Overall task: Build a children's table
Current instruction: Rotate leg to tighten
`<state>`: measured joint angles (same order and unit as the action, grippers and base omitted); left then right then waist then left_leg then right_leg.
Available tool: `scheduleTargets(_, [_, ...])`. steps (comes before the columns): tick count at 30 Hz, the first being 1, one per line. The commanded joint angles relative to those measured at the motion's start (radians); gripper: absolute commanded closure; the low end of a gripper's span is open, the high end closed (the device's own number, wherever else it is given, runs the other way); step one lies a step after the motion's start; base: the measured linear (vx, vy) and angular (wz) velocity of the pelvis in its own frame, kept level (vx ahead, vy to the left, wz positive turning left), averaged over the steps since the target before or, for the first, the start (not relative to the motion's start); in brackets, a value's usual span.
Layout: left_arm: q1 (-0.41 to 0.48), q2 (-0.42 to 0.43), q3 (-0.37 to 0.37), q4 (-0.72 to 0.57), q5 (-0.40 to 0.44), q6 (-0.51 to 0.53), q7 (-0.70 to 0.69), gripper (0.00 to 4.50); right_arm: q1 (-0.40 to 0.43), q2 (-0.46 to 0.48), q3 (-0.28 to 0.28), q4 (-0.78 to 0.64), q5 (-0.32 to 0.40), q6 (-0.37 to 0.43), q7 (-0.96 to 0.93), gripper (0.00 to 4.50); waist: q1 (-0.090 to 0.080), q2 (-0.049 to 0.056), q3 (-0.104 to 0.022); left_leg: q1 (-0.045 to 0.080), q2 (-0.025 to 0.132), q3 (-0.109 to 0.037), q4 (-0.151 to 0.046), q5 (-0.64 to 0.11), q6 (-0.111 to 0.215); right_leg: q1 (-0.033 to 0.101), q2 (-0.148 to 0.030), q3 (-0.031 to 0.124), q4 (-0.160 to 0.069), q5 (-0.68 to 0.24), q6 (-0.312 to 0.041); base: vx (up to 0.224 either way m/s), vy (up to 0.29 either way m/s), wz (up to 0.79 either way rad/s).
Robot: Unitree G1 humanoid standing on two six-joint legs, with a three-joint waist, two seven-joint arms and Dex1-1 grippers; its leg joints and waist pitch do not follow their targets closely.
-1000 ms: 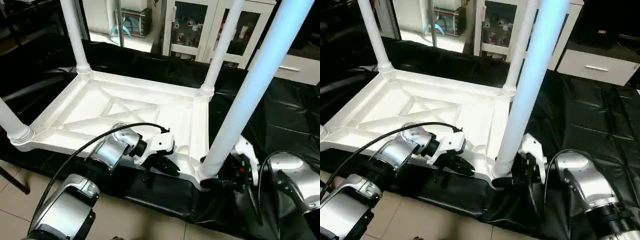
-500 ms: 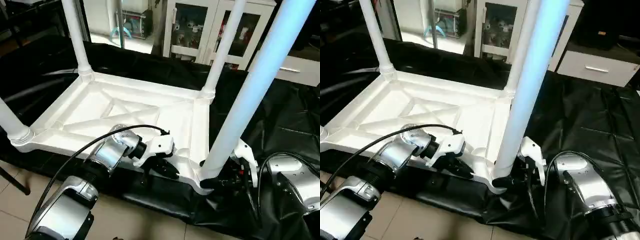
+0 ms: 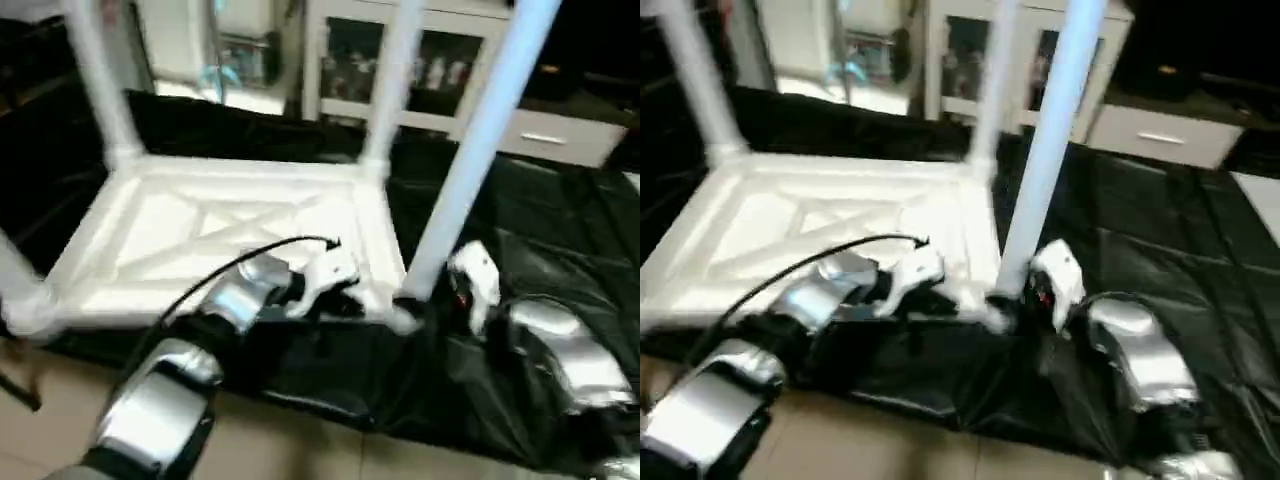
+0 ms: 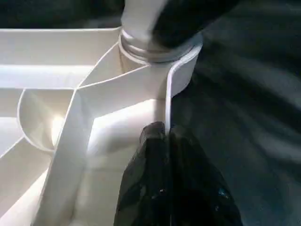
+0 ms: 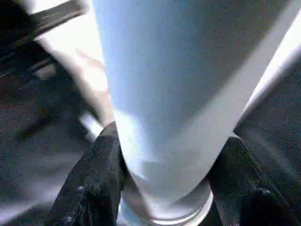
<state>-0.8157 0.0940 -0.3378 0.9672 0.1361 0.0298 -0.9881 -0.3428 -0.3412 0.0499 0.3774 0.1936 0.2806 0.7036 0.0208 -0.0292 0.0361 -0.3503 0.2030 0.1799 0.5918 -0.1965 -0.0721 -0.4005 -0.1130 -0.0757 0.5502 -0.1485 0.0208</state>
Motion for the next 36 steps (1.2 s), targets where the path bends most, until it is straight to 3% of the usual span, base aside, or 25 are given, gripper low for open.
scheduleTargets(1, [-0.045, -0.089, 0.03, 0.031, -0.021, 0.018, 0.141, 4.5, -0.008, 0.084, 0.03, 0.102, -0.054, 0.052, -0.175, 2.42, -0.025, 0.008, -0.037, 0.005, 0.016, -0.037, -0.095, -0.554, -0.02, 0.032, -0.03, -0.023, -0.108, -0.668, -0.059, 0.0, 0.0, 0.0])
scheduleTargets(3, [-0.075, -0.126, 0.064, 0.079, -0.026, 0.033, 0.246, 4.5, -0.043, 0.153, -0.01, 0.168, -0.081, 0.031, -0.353, 2.43, -0.042, 0.015, -0.037, -0.001, 0.021, -0.047, -0.102, -0.581, -0.025, 0.045, -0.033, -0.039, -0.107, -0.627, -0.064, -0.015, 0.024, -0.09])
scheduleTargets(4, [-0.092, -0.143, 0.076, 0.11, -0.017, 0.028, 0.309, 4.5, -0.065, 0.195, -0.029, 0.206, -0.094, 0.015, -0.453, 2.43, -0.053, 0.021, -0.036, 0.002, 0.025, -0.055, -0.108, -0.626, -0.029, 0.053, -0.031, -0.053, -0.113, -0.595, -0.062, 0.0, 0.0, 0.0])
scheduleTargets(5, [-0.095, -0.145, 0.076, 0.115, -0.015, 0.026, 0.318, 4.5, -0.07, 0.202, -0.032, 0.213, -0.095, 0.012, -0.469, 2.43, -0.066, 0.028, -0.03, 0.012, 0.031, -0.057, -0.115, -0.693, -0.027, 0.052, -0.029, -0.065, -0.115, -0.551, -0.073, 0.0, 0.0, 0.0])
scheduleTargets(6, [-0.104, -0.153, 0.081, 0.13, -0.01, 0.019, 0.357, 4.5, -0.089, 0.229, -0.039, 0.246, -0.097, -0.006, -0.513, 2.43, -0.068, 0.027, -0.032, 0.008, 0.033, -0.062, -0.118, -0.705, -0.029, 0.063, -0.032, -0.065, -0.108, -0.53, -0.075, 0.0, 0.0, 0.0])
scheduleTargets(7, [-0.111, -0.158, 0.086, 0.141, -0.008, 0.011, 0.389, 4.5, -0.104, 0.245, -0.037, 0.268, -0.098, -0.014, -0.524, 2.44, -0.07, 0.029, -0.026, 0.013, 0.033, -0.057, -0.122, -0.735, -0.024, 0.056, -0.032, -0.065, -0.109, -0.52, -0.083, 0.0, 0.0, 0.0])
scheduleTargets(8, [-0.115, -0.16, 0.089, 0.146, -0.007, 0.006, 0.406, 4.5, -0.111, 0.252, -0.036, 0.278, -0.099, -0.019, -0.528, 2.44, -0.076, 0.027, -0.023, 0.028, 0.029, -0.052, -0.115, -0.753, -0.018, 0.048, -0.033, -0.076, -0.122, -0.548, -0.081, 0.0, 0.0, 0.0])
scheduleTargets(9, [-0.123, -0.159, 0.088, 0.158, -0.002, -0.004, 0.413, 4.5, -0.134, 0.269, -0.037, 0.302, -0.108, -0.047, -0.541, 2.44, -0.079, 0.025, -0.022, 0.035, 0.025, -0.049, -0.108, -0.748, -0.016, 0.043, -0.037, -0.08, -0.129, -0.57, -0.078, 0.0, 0.0, 0.0])
scheduleTargets(10, [-0.125, -0.153, 0.082, 0.162, 0.004, -0.013, 0.408, 4.5, -0.147, 0.275, -0.039, 0.311, -0.112, -0.067, -0.543, 2.45, -0.085, 0.023, -0.023, 0.038, 0.016, -0.047, -0.096, -0.715, -0.01, 0.04, -0.046, -0.087, -0.141, -0.622, -0.064, 0.0, 0.0, 0.0])
scheduleTargets(12, [-0.127, -0.148, 0.08, 0.17, 0.012, -0.02, 0.403, 4.5, -0.162, 0.279, -0.042, 0.319, -0.109, -0.096, -0.522, 2.45, -0.088, 0.025, -0.024, 0.027, 0.015, -0.05, -0.093, -0.672, -0.005, 0.048, -0.053, -0.092, -0.145, -0.654, -0.045, 0.0, 0.0, 0.0])
scheduleTargets(13, [-0.131, -0.145, 0.082, 0.181, 0.016, -0.026, 0.407, 4.5, -0.168, 0.281, -0.045, 0.32, -0.104, -0.115, -0.506, 2.45, -0.085, 0.029, -0.023, 0.021, 0.018, -0.052, -0.097, -0.661, -0.008, 0.052, -0.055, -0.089, -0.142, -0.642, -0.046, 0.0, 0.0, 0.0])
scheduleTargets(15, [-0.135, -0.143, 0.085, 0.196, 0.02, -0.032, 0.414, 4.5, -0.174, 0.279, -0.044, 0.322, -0.107, -0.145, -0.488, 2.46, -0.085, 0.023, -0.026, 0.017, 0.018, -0.051, -0.099, -0.642, -0.007, 0.054, -0.056, -0.085, -0.136, -0.61, -0.059, 0.0, 0.0, 0.0])
scheduleTargets(16, [-0.137, -0.142, 0.084, 0.201, 0.021, -0.034, 0.416, 4.5, -0.176, 0.276, -0.04, 0.325, -0.112, -0.158, -0.485, 2.46, -0.082, 0.024, -0.026, 0.019, 0.017, -0.049, -0.098, -0.621, -0.005, 0.05, -0.06, -0.082, -0.136, -0.605, -0.07, 0.0, 0.0, 0.0])
scheduleTargets(20, [-0.134, -0.133, 0.08, 0.216, 0.024, -0.052, 0.411, 4.5, -0.161, 0.256, -0.041, 0.275, -0.076, -0.2, -0.385, 2.46, -0.076, 0.02, -0.031, 0.007, 0.019, -0.045, -0.1, -0.567, 0.005, 0.051, -0.062, -0.067, -0.122, -0.547, -0.11, 0.0, 0.0, 0.0])
scheduleTargets(21, [-0.131, -0.13, 0.077, 0.216, 0.025, -0.057, 0.405, 4.5, -0.15, 0.247, -0.043, 0.239, -0.056, -0.194, -0.344, 2.11, -0.074, 0.018, -0.031, 0.005, 0.019, -0.045, -0.101, -0.556, 0.01, 0.052, -0.06, -0.064, -0.119, -0.534, -0.116, 0.0, 0.0, 0.0])
scheduleTargets(22, [-0.13, -0.126, 0.075, 0.22, 0.029, -0.067, 0.396, 4.5, -0.14, 0.238, -0.046, 0.209, -0.041, -0.191, -0.311, 1.78, -0.064, 0.011, -0.035, 0.003, 0.019, -0.037, -0.099, -0.51, 0.025, 0.048, -0.059, -0.049, -0.111, -0.497, -0.144, 0.0, 0.0, 0.0])
scheduleTargets(26, [-0.123, -0.115, 0.067, 0.226, 0.04, -0.097, 0.363, 4.5, -0.101, 0.196, -0.06, 0.107, -0.007, -0.17, -0.265, 1.5, -0.053, 0.004, -0.038, -0.018, 0.016, -0.031, -0.1, -0.421, 0.057, 0.053, -0.054, -0.028, -0.094, -0.48, -0.155, 0.0, 0.0, 0.0])
scheduleTargets(28, [-0.12, -0.112, 0.065, 0.227, 0.042, -0.107, 0.354, 4.5, -0.087, 0.183, -0.064, 0.077, 0.0, -0.162, -0.255, 1.3, -0.047, -0.002, -0.045, -0.023, 0.017, -0.026, -0.096, -0.355, 0.069, 0.05, -0.053, -0.013, -0.078, -0.403, -0.182, 0.0, 0.0, 0.0])
scheduleTargets(29, [-0.117, -0.108, 0.06, 0.228, 0.045, -0.124, 0.336, 4.5, -0.054, 0.153, -0.073, 0.01, 0.01, -0.144, -0.246, 1.27, -0.037, -0.004, -0.046, -0.024, 0.015, -0.02, -0.093, -0.309, 0.083, 0.051, -0.051, -0.006, -0.074, -0.375, -0.186, 0.0, 0.0, 0.0])
scheduleTargets(30, [-0.116, -0.107, 0.055, 0.229, 0.048, -0.147, 0.318, 4.5, -0.031, 0.134, -0.076, -0.032, 0.009, -0.131, -0.245, 1.18, -0.031, 0.0, -0.047, -0.017, 0.016, -0.016, -0.09, -0.293, 0.092, 0.045, -0.052, -0.002, -0.073, -0.358, -0.195, 0.0, 0.0, 0.0])
scheduleTargets(31, [-0.116, -0.106, 0.051, 0.229, 0.049, -0.163, 0.306, 4.5, -0.016, 0.122, -0.079, -0.059, 0.008, -0.121, -0.245, 1.06, -0.018, -0.008, -0.047, -0.016, 0.017, -0.008, -0.085, -0.252, 0.113, 0.039, -0.048, 0.005, -0.066, -0.325, -0.208, 0.0, 0.0, 0.0])
scheduleTargets(33, [-0.115, -0.109, 0.052, 0.23, 0.048, -0.182, 0.302, 4.5, 0.024, 0.093, -0.084, -0.122, -0.009, -0.104, -0.251, 0.89, -0.011, -0.009, -0.052, -0.014, 0.016, -0.004, -0.081, -0.23, 0.12, 0.039, -0.046, 0.011, -0.061, -0.321, -0.208, 0.0, 0.0, 0.0])
scheduleTargets(34, [-0.115, -0.111, 0.051, 0.23, 0.048, -0.194, 0.298, 4.5, 0.039, 0.084, -0.086, -0.143, -0.013, -0.098, -0.251, 0.83, 0.0, -0.01, -0.051, -0.014, 0.015, 0.002, -0.077, -0.191, 0.137, 0.032, -0.041, 0.017, -0.054, -0.278, -0.224, 0.0, 0.0, 0.0])
scheduleTargets(35, [-0.116, -0.117, 0.045, 0.229, 0.051, -0.239, 0.288, 4.5, 0.085, 0.057, -0.095, -0.205, -0.016, -0.078, -0.244, 0.83, 0.001, -0.003, -0.049, -0.016, 0.014, 0.002, -0.076, -0.189, 0.138, 0.032, -0.04, 0.018, -0.054, -0.282, -0.223, 0.0, 0.0, 0.0])
scheduleTargets(36, [-0.116, -0.123, 0.041, 0.227, 0.051, -0.278, 0.272, 4.5, 0.118, 0.041, -0.102, -0.247, -0.004, -0.057, -0.228, 0.83, 0.008, -0.008, -0.052, -0.019, 0.016, 0.001, -0.075, -0.174, 0.143, 0.039, -0.04, 0.019, -0.051, -0.278, -0.208, 0.0, 0.0, 0.0])
